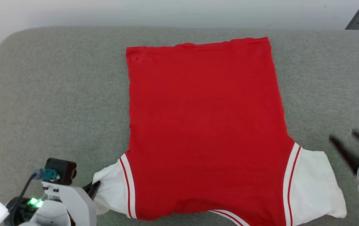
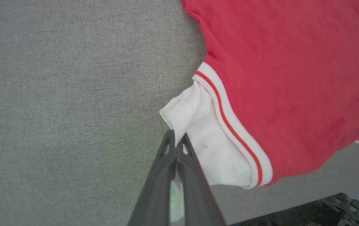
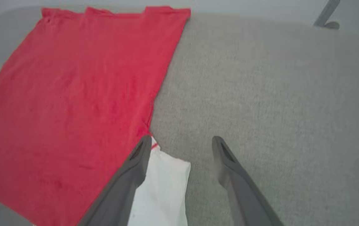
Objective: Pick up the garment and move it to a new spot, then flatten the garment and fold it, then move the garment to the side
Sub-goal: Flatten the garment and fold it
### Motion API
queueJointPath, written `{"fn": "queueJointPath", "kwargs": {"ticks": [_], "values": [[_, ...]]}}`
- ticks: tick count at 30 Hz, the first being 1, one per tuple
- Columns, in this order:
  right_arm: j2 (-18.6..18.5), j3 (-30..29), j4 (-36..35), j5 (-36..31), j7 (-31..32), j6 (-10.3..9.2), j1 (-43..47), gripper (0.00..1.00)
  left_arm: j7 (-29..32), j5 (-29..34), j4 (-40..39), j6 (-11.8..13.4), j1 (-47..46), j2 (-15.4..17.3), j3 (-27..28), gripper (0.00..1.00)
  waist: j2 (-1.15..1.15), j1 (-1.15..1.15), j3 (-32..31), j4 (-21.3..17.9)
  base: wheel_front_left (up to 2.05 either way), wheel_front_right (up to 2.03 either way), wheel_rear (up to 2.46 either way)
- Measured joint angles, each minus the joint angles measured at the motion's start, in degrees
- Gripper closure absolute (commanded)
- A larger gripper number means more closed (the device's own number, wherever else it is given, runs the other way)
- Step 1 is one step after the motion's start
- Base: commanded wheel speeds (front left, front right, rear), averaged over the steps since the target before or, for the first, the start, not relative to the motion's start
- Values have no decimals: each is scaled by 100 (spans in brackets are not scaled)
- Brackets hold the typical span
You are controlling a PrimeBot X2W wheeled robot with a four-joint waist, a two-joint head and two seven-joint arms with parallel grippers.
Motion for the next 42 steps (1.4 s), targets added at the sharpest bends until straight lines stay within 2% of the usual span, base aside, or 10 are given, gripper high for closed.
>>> {"fn": "queueJointPath", "kwargs": {"ticks": [3, 6, 14, 20, 26, 32, 39, 40, 41, 42], "values": [[11, 15, -73, -432, -222, 0, -593, 0, 1, 82, -49, -51, -146, -66, -47, 100, 0, 0, 108, 68, 0, 0, 0], [43, 159, 235, -730, -521, 0, -1319, 0, 7, 160, -79, -104, -339, -153, -74, 100, 0, 0, 251, 161, 0, 0, 0], [70, 635, 2019, -1073, -923, 0, -3326, 0, 11, 404, 55, -369, -878, -522, -269, 100, 0, 0, 733, 518, 0, 0, 0], [-13, 996, 3435, -1083, -656, 0, -4572, 0, -23, 517, 307, -608, -1257, -867, -435, 100, 0, 0, 1085, 883, 0, 0, 0], [-2, 1049, 4649, -1033, -376, 0, -5505, 0, -78, 597, 616, -876, -1587, -1229, -605, 100, 0, 0, 1392, 1298, 0, 0, 0], [46, 1027, 5660, -1241, -9, 0, -6089, 0, -158, 605, 878, -1079, -1778, -1492, -699, 100, 0, 0, 1690, 1656, 0, 0, 0], [26, 779, 6502, -1333, 458, 0, -6670, 0, -280, 594, 1098, -1282, -1951, -1715, -751, 100, 0, 0, 1952, 1967, 0, 0, 0], [14, 754, 6601, -1341, 537, 0, -6752, 43, -288, 592, 1125, -1310, -1968, -1739, -753, 100, 0, 0, 1975, 1997, 0, 0, 0], [-5, 730, 6697, -1379, 589, 1, -6821, 100, -307, 592, 1147, -1317, -1978, -1758, -758, 100, 0, 0, 1995, 2023, 0, 0, 0], [-16, 726, 6764, -1437, 610, 1, -6882, 100, -319, 590, 1174, -1354, -1992, -1768, -758, 100, 0, 0, 2013, 2040, 0, 0, 0]]}}
